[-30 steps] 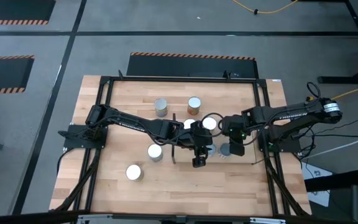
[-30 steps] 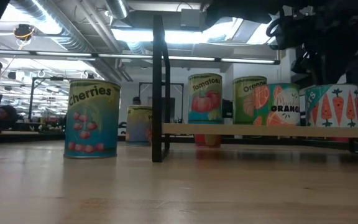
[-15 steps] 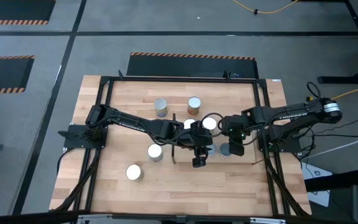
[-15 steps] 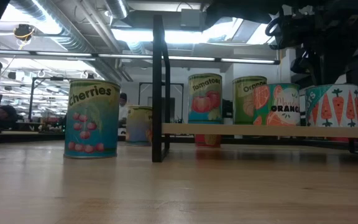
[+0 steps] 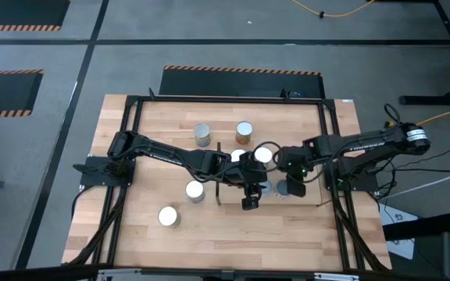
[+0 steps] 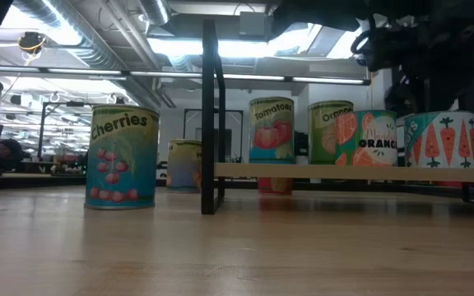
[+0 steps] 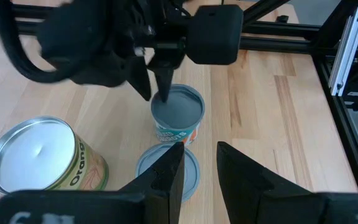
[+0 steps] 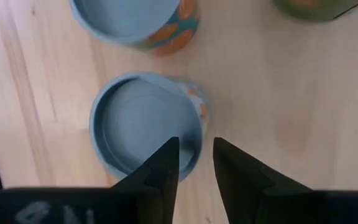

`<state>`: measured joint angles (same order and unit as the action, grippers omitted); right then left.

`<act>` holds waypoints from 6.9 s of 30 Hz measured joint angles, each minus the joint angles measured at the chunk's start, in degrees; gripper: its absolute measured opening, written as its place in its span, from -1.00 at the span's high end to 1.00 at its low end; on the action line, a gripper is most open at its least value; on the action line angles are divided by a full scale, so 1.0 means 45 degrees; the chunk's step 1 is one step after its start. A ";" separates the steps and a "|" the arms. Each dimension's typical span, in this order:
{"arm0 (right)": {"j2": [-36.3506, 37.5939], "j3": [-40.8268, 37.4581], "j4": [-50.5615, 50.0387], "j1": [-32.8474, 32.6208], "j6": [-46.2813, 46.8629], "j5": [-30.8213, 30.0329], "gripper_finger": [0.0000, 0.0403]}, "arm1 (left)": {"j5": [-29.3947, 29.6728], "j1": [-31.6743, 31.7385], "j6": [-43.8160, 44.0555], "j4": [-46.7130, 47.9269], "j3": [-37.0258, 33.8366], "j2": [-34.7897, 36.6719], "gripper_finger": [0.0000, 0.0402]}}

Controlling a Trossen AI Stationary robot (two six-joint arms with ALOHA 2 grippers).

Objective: Pick and place cans onto a shelf
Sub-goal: Put the canned sliced carrots on the shelf, then put the canned carrots on the shelf

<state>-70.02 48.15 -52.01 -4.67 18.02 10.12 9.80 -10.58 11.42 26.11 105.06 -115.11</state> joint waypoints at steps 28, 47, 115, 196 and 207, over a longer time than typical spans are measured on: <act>0.0034 -0.0356 0.0399 0.0000 -0.2603 0.0351 0.95 | 0.0000 0.0002 0.0000 0.0000 0.0005 -0.0003 0.57; -0.0024 -0.0302 0.1506 -0.0010 -0.9274 0.0532 0.92 | 0.0000 -0.0001 0.0000 0.0000 0.0005 -0.0005 0.57; 0.0010 -0.0244 0.1424 -0.0015 -0.7078 0.0002 0.66 | 0.0000 -0.0001 0.0000 0.0000 0.0005 -0.0005 0.57; 0.3264 0.3013 -0.2028 -0.0015 -0.7977 0.0453 0.60 | -0.0010 -0.0101 0.0010 0.0001 0.0024 -0.0005 0.57; 0.5558 0.2362 -0.1977 -0.0019 -0.6359 0.0458 0.60 | -0.0014 -0.0620 0.0020 0.0285 0.0035 0.0470 0.57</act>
<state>-45.01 58.77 -60.91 -4.75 -10.59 12.18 9.74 -13.37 11.51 27.39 105.21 -112.99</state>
